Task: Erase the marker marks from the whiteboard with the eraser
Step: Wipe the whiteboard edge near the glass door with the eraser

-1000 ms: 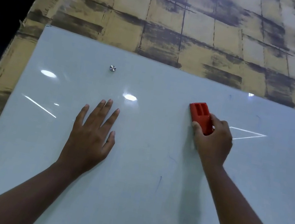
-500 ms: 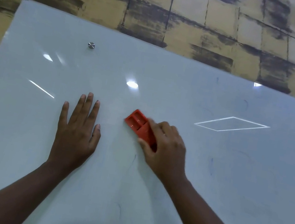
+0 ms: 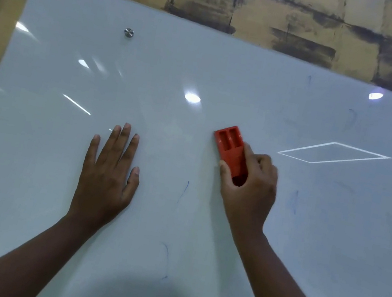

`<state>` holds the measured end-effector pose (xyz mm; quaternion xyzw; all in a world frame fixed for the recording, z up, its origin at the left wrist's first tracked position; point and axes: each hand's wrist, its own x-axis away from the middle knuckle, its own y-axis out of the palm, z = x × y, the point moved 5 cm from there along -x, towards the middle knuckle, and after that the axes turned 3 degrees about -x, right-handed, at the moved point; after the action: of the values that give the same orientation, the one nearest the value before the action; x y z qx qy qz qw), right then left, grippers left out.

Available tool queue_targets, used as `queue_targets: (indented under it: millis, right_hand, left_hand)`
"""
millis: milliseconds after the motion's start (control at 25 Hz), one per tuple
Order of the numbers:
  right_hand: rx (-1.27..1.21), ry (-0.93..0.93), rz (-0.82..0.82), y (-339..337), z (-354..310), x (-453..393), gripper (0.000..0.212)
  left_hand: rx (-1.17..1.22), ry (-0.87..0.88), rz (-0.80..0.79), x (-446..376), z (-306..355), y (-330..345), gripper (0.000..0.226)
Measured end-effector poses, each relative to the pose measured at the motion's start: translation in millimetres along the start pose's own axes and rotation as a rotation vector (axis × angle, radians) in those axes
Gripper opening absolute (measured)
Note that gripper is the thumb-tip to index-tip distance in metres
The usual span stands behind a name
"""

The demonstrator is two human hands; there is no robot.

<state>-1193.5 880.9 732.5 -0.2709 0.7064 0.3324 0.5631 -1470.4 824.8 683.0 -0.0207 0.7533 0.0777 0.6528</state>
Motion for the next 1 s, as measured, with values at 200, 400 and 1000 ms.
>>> queue_targets:
  millis: [200, 400, 1000]
  right_hand:
    - [0.003, -0.32, -0.236, 20.2, -55.8, 93.6, 0.059]
    - [0.064, -0.436, -0.301, 10.3, -53.0, 115.7, 0.058]
    - [-0.046, 0.012, -0.201, -12.9, -15.1, 112.0, 0.061]
  left_hand:
    - [0.028, 0.007, -0.022, 17.6, -1.4, -4.0, 0.064]
    - [0.037, 0.033, -0.063, 34.8, -3.5, -8.9, 0.063]
    - [0.021, -0.023, -0.092, 77.4, 5.3, -14.6, 0.063]
